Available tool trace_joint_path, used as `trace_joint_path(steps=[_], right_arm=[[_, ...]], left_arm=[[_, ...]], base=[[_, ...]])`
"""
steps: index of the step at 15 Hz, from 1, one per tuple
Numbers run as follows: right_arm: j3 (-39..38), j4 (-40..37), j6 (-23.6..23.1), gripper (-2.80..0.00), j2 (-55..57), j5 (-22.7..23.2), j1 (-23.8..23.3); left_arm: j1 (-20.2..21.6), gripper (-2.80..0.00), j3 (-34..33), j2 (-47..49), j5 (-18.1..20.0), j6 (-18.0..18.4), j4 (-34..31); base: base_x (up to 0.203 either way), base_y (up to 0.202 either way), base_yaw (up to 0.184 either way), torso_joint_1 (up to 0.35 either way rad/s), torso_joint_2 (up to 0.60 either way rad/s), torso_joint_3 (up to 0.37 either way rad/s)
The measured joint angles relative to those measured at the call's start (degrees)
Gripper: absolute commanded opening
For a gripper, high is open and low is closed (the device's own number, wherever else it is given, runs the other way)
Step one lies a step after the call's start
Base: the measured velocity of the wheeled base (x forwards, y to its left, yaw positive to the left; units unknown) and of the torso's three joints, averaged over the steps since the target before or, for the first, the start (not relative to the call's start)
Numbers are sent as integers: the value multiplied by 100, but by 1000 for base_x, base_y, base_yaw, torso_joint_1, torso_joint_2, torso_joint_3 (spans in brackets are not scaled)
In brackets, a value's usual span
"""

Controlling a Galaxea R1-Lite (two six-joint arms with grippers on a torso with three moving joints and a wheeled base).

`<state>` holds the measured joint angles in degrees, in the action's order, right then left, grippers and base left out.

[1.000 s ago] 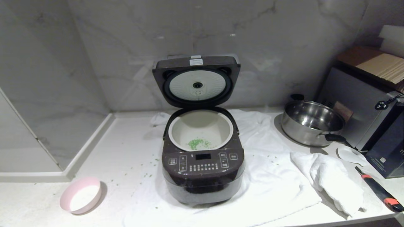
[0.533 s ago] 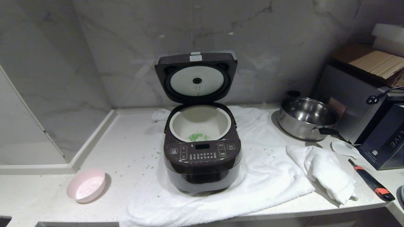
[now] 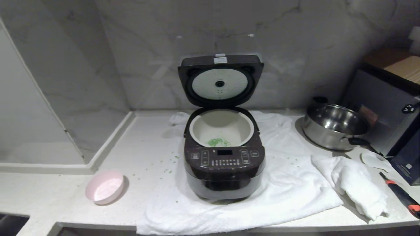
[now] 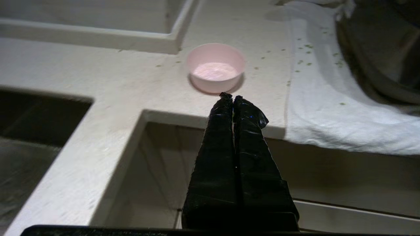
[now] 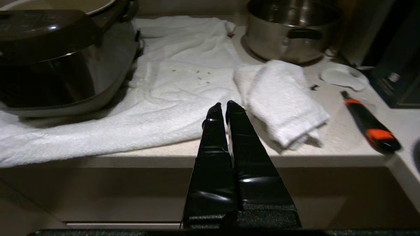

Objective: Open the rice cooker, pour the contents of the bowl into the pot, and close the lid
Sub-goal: Turn on the tap

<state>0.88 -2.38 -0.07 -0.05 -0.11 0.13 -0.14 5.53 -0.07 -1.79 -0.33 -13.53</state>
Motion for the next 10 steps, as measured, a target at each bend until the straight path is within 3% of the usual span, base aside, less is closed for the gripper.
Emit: trace_joint_path(steps=[10], right_arm=[[0,-1,0,-280,0,4,2]], left_arm=[[0,-280,0,0,0,0,0]], base=[[0,-9,178,2,2,2]])
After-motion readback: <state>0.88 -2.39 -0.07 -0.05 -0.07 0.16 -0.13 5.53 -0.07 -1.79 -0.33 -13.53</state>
